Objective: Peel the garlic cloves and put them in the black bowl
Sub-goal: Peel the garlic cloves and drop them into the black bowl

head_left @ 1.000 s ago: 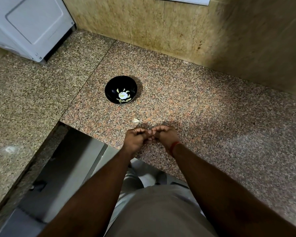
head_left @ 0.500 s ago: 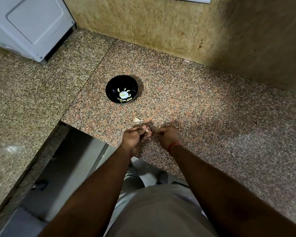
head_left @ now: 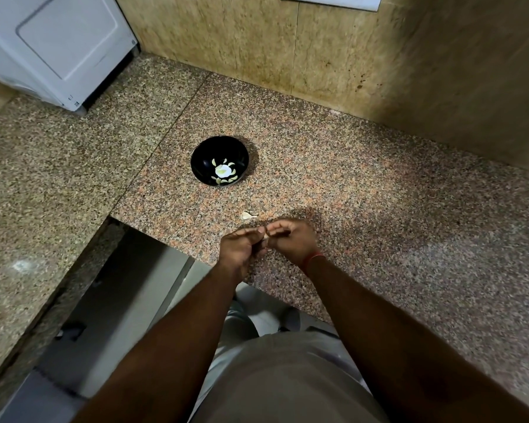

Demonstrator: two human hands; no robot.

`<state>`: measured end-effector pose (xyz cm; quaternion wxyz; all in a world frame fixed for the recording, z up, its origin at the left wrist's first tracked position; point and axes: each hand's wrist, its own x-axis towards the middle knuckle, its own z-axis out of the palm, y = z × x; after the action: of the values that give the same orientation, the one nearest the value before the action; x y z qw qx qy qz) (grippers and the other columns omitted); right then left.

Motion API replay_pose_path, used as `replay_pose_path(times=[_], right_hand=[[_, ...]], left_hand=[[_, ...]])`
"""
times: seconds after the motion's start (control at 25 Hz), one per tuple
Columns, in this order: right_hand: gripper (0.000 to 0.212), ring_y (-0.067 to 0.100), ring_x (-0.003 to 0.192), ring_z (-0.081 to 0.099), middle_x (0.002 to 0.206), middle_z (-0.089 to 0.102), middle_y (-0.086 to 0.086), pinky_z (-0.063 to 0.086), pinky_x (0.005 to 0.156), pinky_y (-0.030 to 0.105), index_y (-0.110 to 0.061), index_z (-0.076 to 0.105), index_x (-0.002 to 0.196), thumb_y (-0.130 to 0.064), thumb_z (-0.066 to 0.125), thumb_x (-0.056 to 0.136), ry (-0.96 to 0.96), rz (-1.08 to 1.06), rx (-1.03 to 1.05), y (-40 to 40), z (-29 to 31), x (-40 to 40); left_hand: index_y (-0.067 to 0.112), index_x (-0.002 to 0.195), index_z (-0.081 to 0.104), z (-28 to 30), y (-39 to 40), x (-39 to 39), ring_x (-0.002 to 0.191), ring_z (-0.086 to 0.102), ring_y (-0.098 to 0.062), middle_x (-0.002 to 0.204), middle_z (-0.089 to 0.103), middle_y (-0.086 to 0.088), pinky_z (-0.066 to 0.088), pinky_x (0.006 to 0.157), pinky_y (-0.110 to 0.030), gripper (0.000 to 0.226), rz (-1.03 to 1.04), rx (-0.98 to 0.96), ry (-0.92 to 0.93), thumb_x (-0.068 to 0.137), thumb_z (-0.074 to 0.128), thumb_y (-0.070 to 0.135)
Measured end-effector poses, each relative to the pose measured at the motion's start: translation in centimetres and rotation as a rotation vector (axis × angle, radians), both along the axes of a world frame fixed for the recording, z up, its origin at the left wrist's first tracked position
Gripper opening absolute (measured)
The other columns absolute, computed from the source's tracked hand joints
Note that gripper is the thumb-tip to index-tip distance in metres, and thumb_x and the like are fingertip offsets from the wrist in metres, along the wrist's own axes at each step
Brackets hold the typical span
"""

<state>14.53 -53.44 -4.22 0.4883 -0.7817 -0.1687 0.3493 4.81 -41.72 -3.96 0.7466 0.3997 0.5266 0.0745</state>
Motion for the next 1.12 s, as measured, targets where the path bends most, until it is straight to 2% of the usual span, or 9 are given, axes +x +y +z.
replay_pose_path(times=[0.16,0.32,0.56,0.68,0.84,0.96,1.12], right_hand=[[0.017,0.007,0.078,0.074,0.088,0.078,0.000,0.061,0.073,0.022,-0.006,0.079,0.096,0.000,0.081,0.081,0.080,-0.057,0.060,0.0,-0.4,0.0],[0.017,0.013,0.084,0.075,0.094,0.079,0.007,0.061,0.076,0.025,-0.002,0.078,0.102,0.004,0.075,0.086,0.155,-0.075,0.105,-0.3,-1.1,0.3],[0.017,0.026,0.090,0.076,0.092,0.079,0.009,0.063,0.083,0.036,-0.002,0.079,0.096,0.006,0.079,0.080,0.121,-0.129,0.125,-0.5,-1.4,0.5],[0.015,0.023,0.088,0.076,0.089,0.079,0.005,0.063,0.084,0.038,-0.005,0.080,0.092,0.003,0.080,0.080,0.084,-0.126,0.107,-0.5,-2.0,0.5],[0.015,0.018,0.084,0.075,0.088,0.079,0.005,0.062,0.085,0.038,-0.005,0.080,0.092,0.004,0.079,0.080,0.063,-0.120,0.108,-0.6,-2.5,0.4],[0.015,0.018,0.083,0.075,0.087,0.079,0.003,0.062,0.083,0.036,-0.006,0.081,0.092,0.003,0.080,0.080,0.036,-0.109,0.091,-0.5,-2.5,0.4],[0.017,0.020,0.083,0.076,0.085,0.079,0.000,0.063,0.085,0.044,-0.012,0.082,0.088,0.002,0.082,0.078,0.012,-0.112,0.066,-0.2,-2.8,0.4]], left_hand=[[-0.002,0.094,0.072,-0.1,-0.1,-0.2,0.064,0.071,-0.020,0.086,0.076,-0.019,0.058,0.052,-0.025,0.008,-0.038,0.007,-0.014,0.089,0.074,0.003],[-0.009,0.100,0.071,-0.3,0.3,-0.3,0.068,0.071,-0.023,0.092,0.074,-0.026,0.059,0.057,-0.027,0.014,-0.117,0.065,-0.019,0.091,0.071,0.001],[-0.015,0.099,0.067,-0.1,0.1,0.3,0.063,0.067,-0.023,0.088,0.070,-0.030,0.061,0.056,-0.033,0.013,-0.243,0.187,-0.022,0.094,0.066,-0.003],[-0.008,0.096,0.067,-0.1,-0.1,0.7,0.067,0.069,-0.024,0.093,0.072,-0.027,0.062,0.056,-0.036,0.008,-0.299,0.249,0.028,0.095,0.066,0.000],[-0.006,0.095,0.070,-0.5,0.1,0.8,0.074,0.073,-0.036,0.092,0.075,-0.023,0.064,0.063,-0.043,0.008,-0.344,0.297,0.063,0.095,0.067,0.002],[-0.010,0.096,0.069,-0.5,0.3,0.9,0.063,0.069,-0.031,0.091,0.075,-0.025,0.062,0.054,-0.037,0.007,-0.371,0.301,0.089,0.095,0.066,-0.003],[-0.013,0.095,0.069,-0.4,0.2,1.4,0.049,0.065,-0.020,0.090,0.074,-0.025,0.056,0.045,-0.030,0.006,-0.365,0.292,0.140,0.090,0.066,-0.012]])
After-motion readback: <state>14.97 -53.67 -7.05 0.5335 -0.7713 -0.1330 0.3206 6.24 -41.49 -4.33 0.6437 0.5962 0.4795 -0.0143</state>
